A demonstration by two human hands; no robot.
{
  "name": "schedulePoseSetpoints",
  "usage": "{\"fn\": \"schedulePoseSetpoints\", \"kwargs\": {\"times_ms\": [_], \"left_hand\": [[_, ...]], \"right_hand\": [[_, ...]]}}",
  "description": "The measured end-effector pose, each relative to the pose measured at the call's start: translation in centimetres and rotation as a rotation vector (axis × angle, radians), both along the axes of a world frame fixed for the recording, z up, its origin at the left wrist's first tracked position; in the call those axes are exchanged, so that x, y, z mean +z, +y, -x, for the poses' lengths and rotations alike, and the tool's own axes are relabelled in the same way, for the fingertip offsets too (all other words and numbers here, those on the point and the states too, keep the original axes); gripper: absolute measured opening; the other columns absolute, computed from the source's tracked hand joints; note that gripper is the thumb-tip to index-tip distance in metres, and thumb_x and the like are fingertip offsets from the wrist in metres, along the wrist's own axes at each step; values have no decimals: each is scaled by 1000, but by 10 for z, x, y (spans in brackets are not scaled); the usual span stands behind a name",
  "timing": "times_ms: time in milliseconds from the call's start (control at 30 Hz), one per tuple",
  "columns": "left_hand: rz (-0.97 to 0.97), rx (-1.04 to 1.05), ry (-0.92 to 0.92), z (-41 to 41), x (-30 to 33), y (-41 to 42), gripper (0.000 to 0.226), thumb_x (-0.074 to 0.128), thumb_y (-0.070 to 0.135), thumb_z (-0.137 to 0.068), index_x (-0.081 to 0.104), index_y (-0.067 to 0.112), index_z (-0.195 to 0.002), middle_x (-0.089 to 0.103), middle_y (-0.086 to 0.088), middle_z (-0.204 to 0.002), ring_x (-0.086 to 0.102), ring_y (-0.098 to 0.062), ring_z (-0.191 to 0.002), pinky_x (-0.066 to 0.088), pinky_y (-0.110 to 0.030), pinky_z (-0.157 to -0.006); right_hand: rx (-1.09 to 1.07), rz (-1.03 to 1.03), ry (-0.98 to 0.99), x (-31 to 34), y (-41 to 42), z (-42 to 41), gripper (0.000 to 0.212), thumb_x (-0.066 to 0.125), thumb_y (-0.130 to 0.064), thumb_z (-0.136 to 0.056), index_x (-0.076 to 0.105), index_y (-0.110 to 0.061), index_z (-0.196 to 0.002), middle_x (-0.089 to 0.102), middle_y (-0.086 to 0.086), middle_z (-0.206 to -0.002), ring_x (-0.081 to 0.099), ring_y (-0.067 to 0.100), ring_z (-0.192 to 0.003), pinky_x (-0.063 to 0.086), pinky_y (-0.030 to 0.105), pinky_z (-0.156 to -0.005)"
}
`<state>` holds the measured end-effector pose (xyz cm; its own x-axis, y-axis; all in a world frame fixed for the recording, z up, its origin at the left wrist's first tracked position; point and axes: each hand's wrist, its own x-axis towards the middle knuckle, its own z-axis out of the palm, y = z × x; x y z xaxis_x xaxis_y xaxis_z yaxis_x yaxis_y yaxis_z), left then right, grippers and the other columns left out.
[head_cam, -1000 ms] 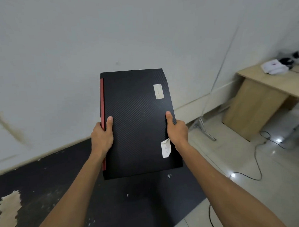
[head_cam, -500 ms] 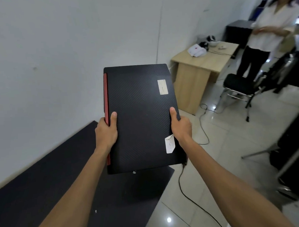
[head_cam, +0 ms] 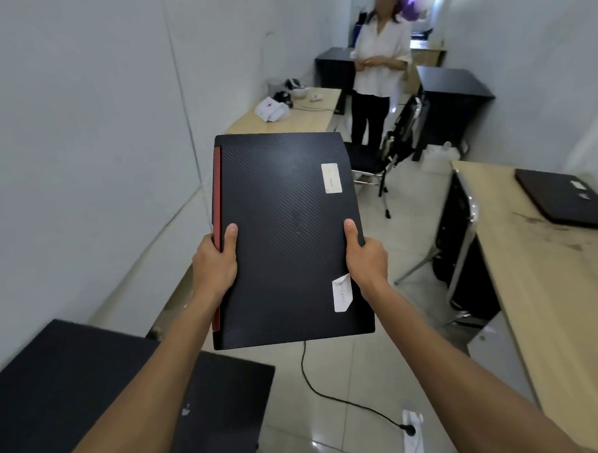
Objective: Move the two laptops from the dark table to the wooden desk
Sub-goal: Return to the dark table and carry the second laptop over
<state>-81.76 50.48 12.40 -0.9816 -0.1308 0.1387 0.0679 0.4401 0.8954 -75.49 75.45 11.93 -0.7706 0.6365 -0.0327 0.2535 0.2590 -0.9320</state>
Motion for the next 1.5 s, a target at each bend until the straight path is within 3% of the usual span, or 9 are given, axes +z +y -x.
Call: {"fn": "schedulePoseSetpoints", "kwargs": {"times_ms": [133,300,467,567,700,833,1033,1233,1500], "left_hand": [[-7,-73,21,28,2,56,67,40,70,-89,62,9,-108,66,-2,-97,63,-20,-87,50,-34,-72],[-3,-161,31,58,-5,131,62,40,70,-90,62,15,-107,62,9,-89,59,-10,-79,40,-19,-60],[-24,-241,-2,85,-16,191,70,40,71,-89,62,12,-119,67,2,-105,64,-19,-96,54,-39,-84],[-17,-316,-24,107,-21,226,72,40,72,-89,62,11,-120,69,-2,-107,65,-19,-96,56,-42,-86],[-25,-353,-36,128,-24,257,70,40,70,-90,63,9,-116,68,-2,-104,64,-19,-92,53,-35,-79],[-50,-460,-37,153,-29,307,49,42,68,-90,59,24,-105,64,12,-92,61,-3,-83,51,-26,-73],[-26,-612,-82,190,-31,368,66,41,69,-90,61,10,-111,67,-5,-102,65,-21,-92,56,-41,-81],[29,-743,-90,209,-35,432,65,40,70,-90,63,11,-105,66,2,-91,63,-10,-79,45,-21,-59],[53,-937,-108,211,-52,545,61,42,66,-92,64,10,-106,66,2,-91,61,-10,-79,42,-20,-59]], "right_hand": [[-81,-10,-5,-3,51,9,71,43,-76,-91,63,-12,-67,69,1,-72,65,20,-69,49,33,-60],[-161,-20,-7,-8,119,21,75,43,-74,-92,70,-6,-78,72,3,-77,68,21,-75,57,38,-70],[-225,-46,-18,-12,173,32,65,44,-72,-94,66,-15,-70,68,-3,-74,66,16,-72,54,34,-66],[-270,-22,-22,-21,204,43,67,45,-72,-94,68,-11,-75,70,0,-77,68,18,-75,56,36,-69],[-315,-6,-40,-30,226,52,70,44,-75,-92,67,-11,-75,71,0,-76,68,18,-73,56,38,-68],[-434,-51,-63,-35,261,62,71,44,-76,-91,63,-13,-65,68,0,-69,66,17,-66,53,36,-65],[-560,7,-67,-34,297,67,74,44,-75,-91,71,-7,-78,73,4,-80,70,22,-76,59,46,-79],[-722,59,-58,-40,327,60,82,45,-73,-93,68,5,-81,73,10,-78,71,28,-75,60,45,-74],[-904,98,-83,-54,396,39,71,45,-72,-93,59,-8,-67,70,8,-75,68,27,-72,55,42,-70]]}}
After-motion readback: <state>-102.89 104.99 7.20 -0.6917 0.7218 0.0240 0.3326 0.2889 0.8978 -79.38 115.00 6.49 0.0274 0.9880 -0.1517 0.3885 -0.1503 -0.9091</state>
